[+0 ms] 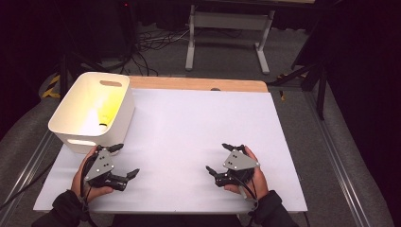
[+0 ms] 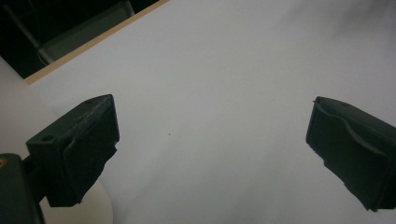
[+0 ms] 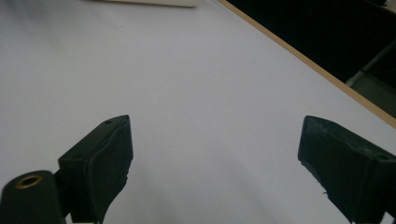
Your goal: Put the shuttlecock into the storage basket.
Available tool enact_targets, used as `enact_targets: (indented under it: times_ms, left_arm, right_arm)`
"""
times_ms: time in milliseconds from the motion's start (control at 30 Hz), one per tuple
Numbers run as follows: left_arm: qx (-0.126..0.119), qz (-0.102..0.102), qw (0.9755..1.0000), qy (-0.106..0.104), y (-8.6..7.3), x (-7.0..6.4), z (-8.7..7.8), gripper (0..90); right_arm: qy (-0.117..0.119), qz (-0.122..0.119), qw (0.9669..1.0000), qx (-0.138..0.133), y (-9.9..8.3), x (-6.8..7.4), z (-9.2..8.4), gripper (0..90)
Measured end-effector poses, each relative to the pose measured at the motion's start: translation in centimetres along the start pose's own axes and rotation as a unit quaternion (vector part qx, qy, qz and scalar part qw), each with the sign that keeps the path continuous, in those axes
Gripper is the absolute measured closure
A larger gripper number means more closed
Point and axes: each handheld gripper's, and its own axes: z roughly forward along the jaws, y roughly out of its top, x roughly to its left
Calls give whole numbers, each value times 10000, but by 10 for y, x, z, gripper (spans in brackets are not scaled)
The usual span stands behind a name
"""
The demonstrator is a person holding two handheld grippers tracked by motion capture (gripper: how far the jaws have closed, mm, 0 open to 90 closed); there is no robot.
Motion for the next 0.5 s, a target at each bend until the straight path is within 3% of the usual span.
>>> enact_targets:
  times_ms: [100, 300, 500]
  left_arm:
    - [41, -9, 10000, 34, -6, 1, -3, 29]
    - [-63, -217, 9997, 39, -14, 3, -12, 30]
    - [-44, -104, 9999, 61, -14, 2, -12, 32]
  right_arm:
    - [28, -14, 10000, -42, -1, 1, 1, 102]
    - [119, 48, 9999, -86, -2, 1, 2, 93]
    - [57, -76, 9999, -59, -1, 4, 2, 93]
